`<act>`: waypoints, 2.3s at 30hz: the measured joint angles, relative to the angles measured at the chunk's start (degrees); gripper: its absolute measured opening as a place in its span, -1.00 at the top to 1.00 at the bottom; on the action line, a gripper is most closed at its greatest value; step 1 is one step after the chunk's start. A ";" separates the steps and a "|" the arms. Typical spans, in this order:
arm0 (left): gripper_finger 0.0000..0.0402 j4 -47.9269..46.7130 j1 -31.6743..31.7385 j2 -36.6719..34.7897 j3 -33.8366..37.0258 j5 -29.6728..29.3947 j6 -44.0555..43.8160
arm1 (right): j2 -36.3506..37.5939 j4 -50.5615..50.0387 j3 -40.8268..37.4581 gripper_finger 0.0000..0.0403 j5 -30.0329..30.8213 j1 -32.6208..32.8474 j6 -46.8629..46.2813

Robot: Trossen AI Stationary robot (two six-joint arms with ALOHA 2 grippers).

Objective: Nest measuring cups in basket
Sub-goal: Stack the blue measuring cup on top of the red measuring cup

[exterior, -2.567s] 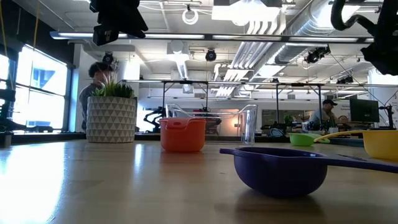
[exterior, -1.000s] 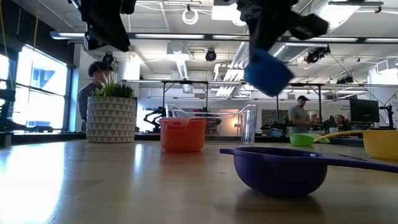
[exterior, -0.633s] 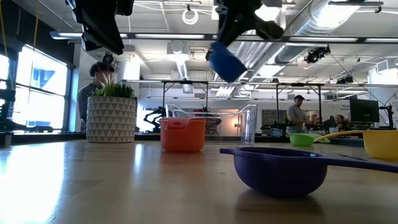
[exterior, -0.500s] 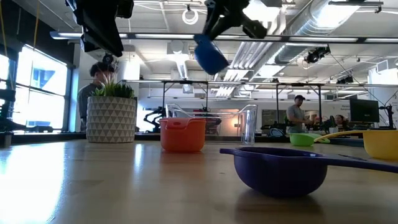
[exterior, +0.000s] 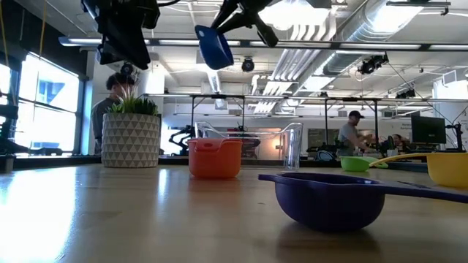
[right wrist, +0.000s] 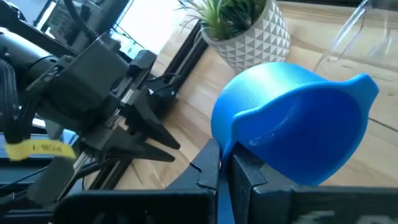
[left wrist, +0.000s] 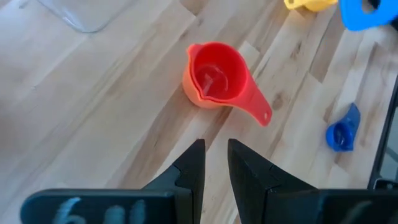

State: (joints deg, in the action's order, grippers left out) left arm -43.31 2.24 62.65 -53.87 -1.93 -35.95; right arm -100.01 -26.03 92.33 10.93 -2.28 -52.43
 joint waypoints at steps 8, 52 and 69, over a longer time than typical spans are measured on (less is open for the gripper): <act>0.70 -0.01 3.23 -2.28 -0.07 0.01 0.05 | -4.67 -1.17 0.04 1.00 -4.37 1.45 -0.95; 0.70 -0.17 4.17 -2.71 0.02 -0.24 -1.48 | -14.12 -11.49 -0.15 0.96 -11.03 4.20 3.40; 0.70 -0.17 4.17 -2.71 0.02 -0.24 -1.44 | -14.12 -11.47 -0.15 0.94 -11.88 4.17 1.72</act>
State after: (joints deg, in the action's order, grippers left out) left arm -43.48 6.42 59.94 -53.84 -2.17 -37.39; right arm -114.13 -37.50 92.18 -0.94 1.89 -50.71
